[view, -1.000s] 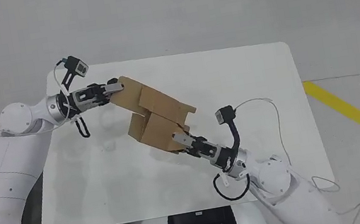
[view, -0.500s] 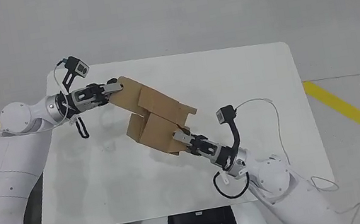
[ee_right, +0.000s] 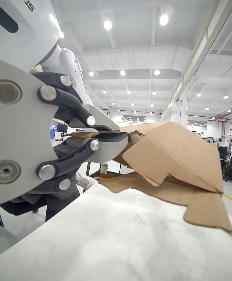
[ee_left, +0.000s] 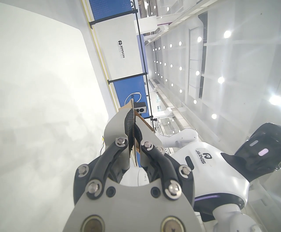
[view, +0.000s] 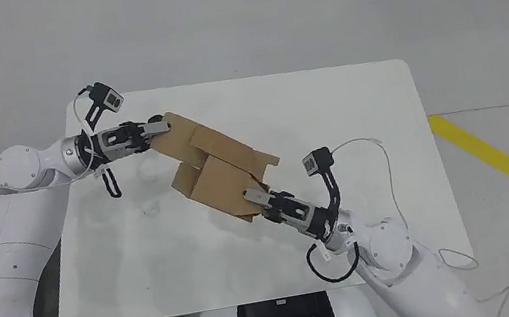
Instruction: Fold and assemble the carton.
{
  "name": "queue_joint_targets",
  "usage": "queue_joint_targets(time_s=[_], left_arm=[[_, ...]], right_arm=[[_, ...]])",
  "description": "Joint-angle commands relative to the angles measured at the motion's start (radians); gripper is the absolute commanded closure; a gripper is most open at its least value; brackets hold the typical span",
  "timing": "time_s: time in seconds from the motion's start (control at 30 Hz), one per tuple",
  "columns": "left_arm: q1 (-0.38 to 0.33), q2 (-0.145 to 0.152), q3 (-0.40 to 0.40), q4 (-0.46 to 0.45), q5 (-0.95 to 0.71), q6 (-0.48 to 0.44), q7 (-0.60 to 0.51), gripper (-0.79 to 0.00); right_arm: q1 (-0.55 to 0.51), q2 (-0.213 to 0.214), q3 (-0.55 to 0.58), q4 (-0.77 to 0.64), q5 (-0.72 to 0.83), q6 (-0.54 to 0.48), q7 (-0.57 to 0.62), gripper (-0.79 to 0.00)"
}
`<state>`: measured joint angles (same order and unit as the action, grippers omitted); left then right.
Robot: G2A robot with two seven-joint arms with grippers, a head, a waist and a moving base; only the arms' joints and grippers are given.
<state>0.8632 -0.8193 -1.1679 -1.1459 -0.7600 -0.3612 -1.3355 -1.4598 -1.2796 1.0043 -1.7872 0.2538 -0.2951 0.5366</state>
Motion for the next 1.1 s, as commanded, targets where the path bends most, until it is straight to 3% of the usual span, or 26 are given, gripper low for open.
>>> queue_joint_targets(time_s=[0.0, 0.23, 0.4, 0.6, 0.8, 1.07], left_arm=[[0.001, 0.003, -0.016, 0.007, 0.007, -0.005, -0.002, -0.785], [0.019, 0.018, -0.090, -0.028, 0.003, -0.032, -0.050, -0.785], [0.073, 0.031, -0.138, -0.145, -0.003, -0.018, -0.105, -0.785], [0.156, 0.046, -0.171, -0.285, 0.007, 0.061, -0.184, -0.785], [0.200, 0.054, -0.166, -0.317, 0.015, 0.094, -0.200, -0.785], [0.200, 0.056, -0.155, -0.320, 0.021, 0.105, -0.200, -0.785]], right_arm=[[0.000, 0.002, 0.009, -0.006, 0.015, 0.003, 0.014, 0.000], [0.000, 0.013, 0.042, -0.032, 0.027, 0.052, 0.075, 0.000], [0.008, 0.017, 0.048, -0.033, 0.094, 0.087, 0.142, 0.000], [0.021, 0.017, 0.040, -0.018, 0.140, 0.095, 0.177, 0.000], [0.042, 0.016, 0.028, -0.009, 0.127, 0.099, 0.170, 0.000], [0.046, 0.016, 0.027, -0.010, 0.119, 0.095, 0.167, 0.000]])
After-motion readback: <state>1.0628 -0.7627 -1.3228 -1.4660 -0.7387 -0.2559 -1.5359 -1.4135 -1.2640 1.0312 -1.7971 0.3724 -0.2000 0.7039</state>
